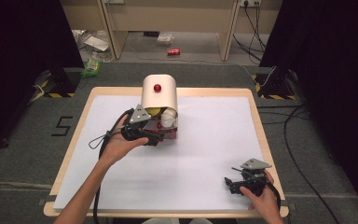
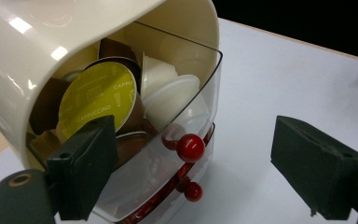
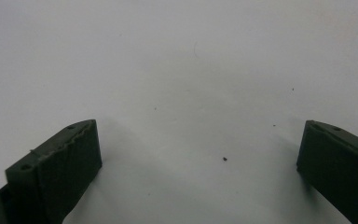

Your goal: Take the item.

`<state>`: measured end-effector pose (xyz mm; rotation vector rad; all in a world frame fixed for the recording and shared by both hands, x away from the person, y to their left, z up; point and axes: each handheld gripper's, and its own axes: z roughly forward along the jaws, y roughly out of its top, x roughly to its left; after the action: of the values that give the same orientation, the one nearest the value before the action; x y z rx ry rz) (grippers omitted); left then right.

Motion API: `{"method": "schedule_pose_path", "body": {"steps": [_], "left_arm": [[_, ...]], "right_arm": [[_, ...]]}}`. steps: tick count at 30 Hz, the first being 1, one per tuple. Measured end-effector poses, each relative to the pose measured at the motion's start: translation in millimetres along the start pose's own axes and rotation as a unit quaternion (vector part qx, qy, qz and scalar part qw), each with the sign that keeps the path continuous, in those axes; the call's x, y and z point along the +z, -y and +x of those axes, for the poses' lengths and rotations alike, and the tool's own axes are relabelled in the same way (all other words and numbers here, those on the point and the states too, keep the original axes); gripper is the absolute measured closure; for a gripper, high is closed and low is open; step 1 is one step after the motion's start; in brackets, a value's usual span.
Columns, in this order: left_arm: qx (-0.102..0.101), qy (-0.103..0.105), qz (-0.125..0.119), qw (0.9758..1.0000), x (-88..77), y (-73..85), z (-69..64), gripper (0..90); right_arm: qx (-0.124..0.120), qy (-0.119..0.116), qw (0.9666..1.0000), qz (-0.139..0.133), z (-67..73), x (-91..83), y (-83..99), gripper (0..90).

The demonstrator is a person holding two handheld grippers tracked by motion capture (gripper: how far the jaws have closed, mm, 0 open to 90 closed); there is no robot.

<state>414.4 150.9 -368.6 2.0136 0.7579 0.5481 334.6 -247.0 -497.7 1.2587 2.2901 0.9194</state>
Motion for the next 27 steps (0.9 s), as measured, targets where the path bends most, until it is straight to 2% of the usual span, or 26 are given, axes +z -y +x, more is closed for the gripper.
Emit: {"method": "schedule_pose_path", "body": {"steps": [4,6,10,13,27], "left_arm": [[0.002,-0.001,-0.006,1.0000,-3.8,2.0,-3.7,14.3],[0.001,0.007,-0.005,1.0000,-8.9,4.5,-8.1,14.3],[0.006,0.010,0.000,0.9999,-12.6,6.5,-12.8,14.4],[0.000,0.015,-0.004,0.9999,-15.8,9.0,-15.7,14.4],[0.005,0.022,-0.012,0.9997,-27.7,21.8,-32.8,14.3]], "right_arm": [[0.000,0.000,1.0000,0.000,-0.1,0.1,-0.1,0.2],[0.001,0.000,1.0000,0.000,0.1,0.1,0.0,0.2],[0.001,0.000,1.0000,0.000,0.1,0.1,0.0,0.2],[-0.001,0.000,1.0000,0.000,-0.2,0.1,0.0,0.2],[0.000,0.000,1.0000,0.000,-0.1,0.1,-0.1,0.2]]}}
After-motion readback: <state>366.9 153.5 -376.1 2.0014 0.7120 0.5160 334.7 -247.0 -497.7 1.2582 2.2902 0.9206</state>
